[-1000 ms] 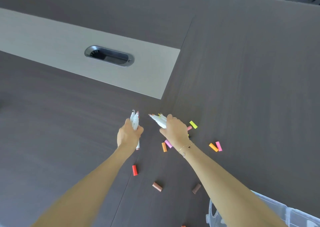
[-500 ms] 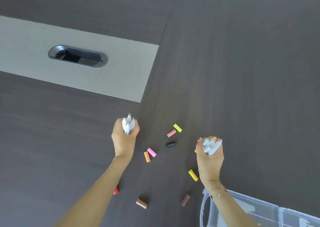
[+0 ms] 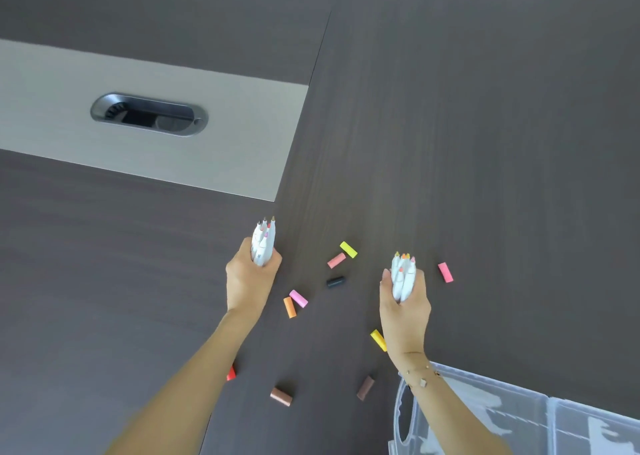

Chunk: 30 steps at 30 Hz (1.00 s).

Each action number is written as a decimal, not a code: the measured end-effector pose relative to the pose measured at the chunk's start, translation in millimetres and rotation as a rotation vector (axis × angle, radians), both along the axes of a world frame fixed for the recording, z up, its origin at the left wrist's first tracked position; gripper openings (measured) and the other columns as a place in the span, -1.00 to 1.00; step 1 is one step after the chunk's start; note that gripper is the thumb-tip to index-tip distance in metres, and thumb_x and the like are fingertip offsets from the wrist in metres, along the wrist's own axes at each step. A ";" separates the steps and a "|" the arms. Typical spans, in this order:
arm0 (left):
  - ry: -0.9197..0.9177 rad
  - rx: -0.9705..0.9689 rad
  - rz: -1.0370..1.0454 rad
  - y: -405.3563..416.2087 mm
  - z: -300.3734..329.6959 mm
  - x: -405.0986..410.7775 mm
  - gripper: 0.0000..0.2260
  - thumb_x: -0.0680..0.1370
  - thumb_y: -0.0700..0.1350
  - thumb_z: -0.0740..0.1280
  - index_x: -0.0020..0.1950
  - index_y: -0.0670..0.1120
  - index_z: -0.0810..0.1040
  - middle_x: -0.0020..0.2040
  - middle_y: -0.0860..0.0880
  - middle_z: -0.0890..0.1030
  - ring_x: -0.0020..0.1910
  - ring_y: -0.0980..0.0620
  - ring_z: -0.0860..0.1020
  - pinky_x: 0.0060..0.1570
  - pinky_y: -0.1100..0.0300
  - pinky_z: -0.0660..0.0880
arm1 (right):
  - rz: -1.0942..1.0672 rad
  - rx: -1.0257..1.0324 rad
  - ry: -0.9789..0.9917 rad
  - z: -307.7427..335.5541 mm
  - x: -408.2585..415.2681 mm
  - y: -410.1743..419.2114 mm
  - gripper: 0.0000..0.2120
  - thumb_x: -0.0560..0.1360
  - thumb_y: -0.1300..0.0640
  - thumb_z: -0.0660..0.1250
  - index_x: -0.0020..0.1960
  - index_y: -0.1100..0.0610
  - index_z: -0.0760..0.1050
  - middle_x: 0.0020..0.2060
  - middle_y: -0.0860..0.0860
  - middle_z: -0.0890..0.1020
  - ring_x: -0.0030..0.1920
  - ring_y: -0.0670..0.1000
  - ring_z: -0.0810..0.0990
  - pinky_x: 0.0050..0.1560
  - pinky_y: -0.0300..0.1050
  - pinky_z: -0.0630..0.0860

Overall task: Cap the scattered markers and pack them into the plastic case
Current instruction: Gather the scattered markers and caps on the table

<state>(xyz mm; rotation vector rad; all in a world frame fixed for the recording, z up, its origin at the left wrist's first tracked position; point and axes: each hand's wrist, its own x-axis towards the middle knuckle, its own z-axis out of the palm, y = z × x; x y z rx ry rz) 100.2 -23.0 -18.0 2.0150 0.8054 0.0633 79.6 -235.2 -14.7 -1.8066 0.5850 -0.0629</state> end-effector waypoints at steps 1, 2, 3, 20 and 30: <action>0.029 0.003 -0.013 -0.1 5.2 -4.7 -0.78 0.43 -0.16 0.31 -0.30 -0.10 0.27 -0.43 0.06 0.29 -0.44 0.05 0.22 -0.48 0.21 0.25 | 0.040 0.012 0.037 4.9 -6.2 0.3 -0.88 0.54 0.13 0.30 -0.12 -0.05 0.40 -0.32 -0.01 0.53 -0.34 -0.04 0.51 -0.40 -0.34 0.44; 0.062 0.002 -0.024 0.4 9.3 -10.5 -0.79 0.42 -0.15 0.30 -0.29 -0.11 0.27 -0.42 0.05 0.30 -0.43 0.04 0.24 -0.47 0.21 0.26 | 0.079 0.017 0.082 9.8 -13.4 1.0 -0.90 0.54 0.12 0.29 -0.13 -0.03 0.40 -0.30 0.06 0.54 -0.33 0.03 0.53 -0.42 -0.30 0.45; 0.101 -0.006 -0.029 0.9 12.6 -17.4 -0.82 0.41 -0.14 0.29 -0.27 -0.14 0.29 -0.40 0.03 0.32 -0.42 0.03 0.28 -0.46 0.20 0.28 | 0.113 0.017 0.131 14.3 -21.1 2.4 -0.92 0.54 0.12 0.28 -0.13 0.01 0.41 -0.29 0.09 0.55 -0.30 0.11 0.56 -0.42 -0.26 0.46; 0.587 -0.251 -0.326 -27.1 47.4 -182.1 -0.80 0.40 -0.16 0.27 0.01 -0.07 0.54 -0.43 0.00 0.52 -0.55 0.08 0.46 -0.51 0.27 0.36 | 0.416 0.266 0.612 37.4 -196.7 19.4 -0.95 0.47 0.17 0.24 -0.14 0.15 0.43 -0.42 0.03 0.54 -0.49 -0.02 0.49 -0.50 -0.22 0.36; 0.590 -0.064 -0.367 -40.3 21.9 -203.2 -0.91 0.36 -0.13 0.24 -0.17 -0.10 0.41 -0.29 -0.05 0.51 -0.45 -0.02 0.48 -0.43 0.23 0.40 | 0.572 0.077 0.558 22.1 -220.9 7.1 -0.93 0.49 0.14 0.23 -0.12 0.15 0.41 -0.36 -0.04 0.50 -0.36 -0.11 0.53 -0.42 -0.39 0.38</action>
